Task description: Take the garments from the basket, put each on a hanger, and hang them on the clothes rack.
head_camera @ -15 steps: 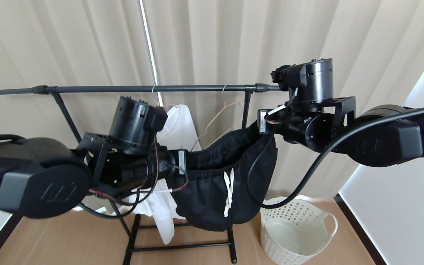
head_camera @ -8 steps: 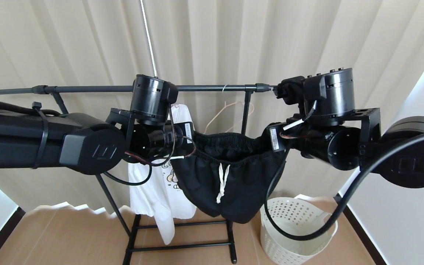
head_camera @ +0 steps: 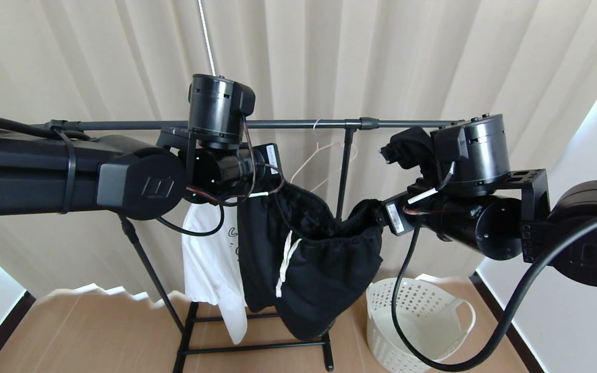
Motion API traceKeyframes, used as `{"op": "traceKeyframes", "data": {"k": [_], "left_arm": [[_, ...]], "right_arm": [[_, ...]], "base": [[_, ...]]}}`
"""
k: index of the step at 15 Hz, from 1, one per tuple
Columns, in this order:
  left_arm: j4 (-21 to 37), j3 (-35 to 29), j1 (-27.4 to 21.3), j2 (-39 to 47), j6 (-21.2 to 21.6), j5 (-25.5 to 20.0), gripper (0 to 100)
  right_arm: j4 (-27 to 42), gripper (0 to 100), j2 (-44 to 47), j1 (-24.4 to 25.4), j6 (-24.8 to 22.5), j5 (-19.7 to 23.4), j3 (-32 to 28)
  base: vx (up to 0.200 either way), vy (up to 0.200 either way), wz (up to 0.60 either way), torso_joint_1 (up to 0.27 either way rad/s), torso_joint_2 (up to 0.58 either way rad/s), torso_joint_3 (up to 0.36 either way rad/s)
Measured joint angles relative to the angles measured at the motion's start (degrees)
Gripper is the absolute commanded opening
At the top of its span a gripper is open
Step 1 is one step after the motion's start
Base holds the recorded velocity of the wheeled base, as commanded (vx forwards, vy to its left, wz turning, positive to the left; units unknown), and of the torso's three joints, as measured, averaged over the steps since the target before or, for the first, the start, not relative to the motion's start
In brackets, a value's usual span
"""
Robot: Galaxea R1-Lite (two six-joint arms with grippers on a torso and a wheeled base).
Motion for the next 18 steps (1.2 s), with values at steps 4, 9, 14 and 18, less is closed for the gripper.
{"op": "traceKeyframes", "data": {"k": [4, 9, 14, 18], "left_arm": [[0.0, -3.4, 0.0, 0.3, -0.3, 0.2, 0], [0.0, -4.8, -0.7, 0.2, -0.3, 1.0, 0], [0.0, -4.4, -2.2, 0.1, -0.9, 2.8, 0], [0.0, -3.2, -3.1, -0.2, -1.0, 3.1, 0]], "right_arm": [[-0.4, 100, -0.2, -0.4, -7.7, 4.9, 5.4], [-5.6, 100, -0.2, -0.3, -11.3, 22.5, 11.8], [-13.5, 100, 0.3, -0.2, -10.7, 34.0, 14.9], [-27.0, 100, 1.9, 2.4, 5.1, 35.2, 15.2]], "base": [[0.0, 0.0, 0.0, 0.0, 0.0, 0.0], [0.0, 0.0, 0.0, 0.0, 0.0, 0.0], [0.0, 0.0, 0.0, 0.0, 0.0, 0.0], [0.0, 0.0, 0.0, 0.0, 0.0, 0.0]]}}
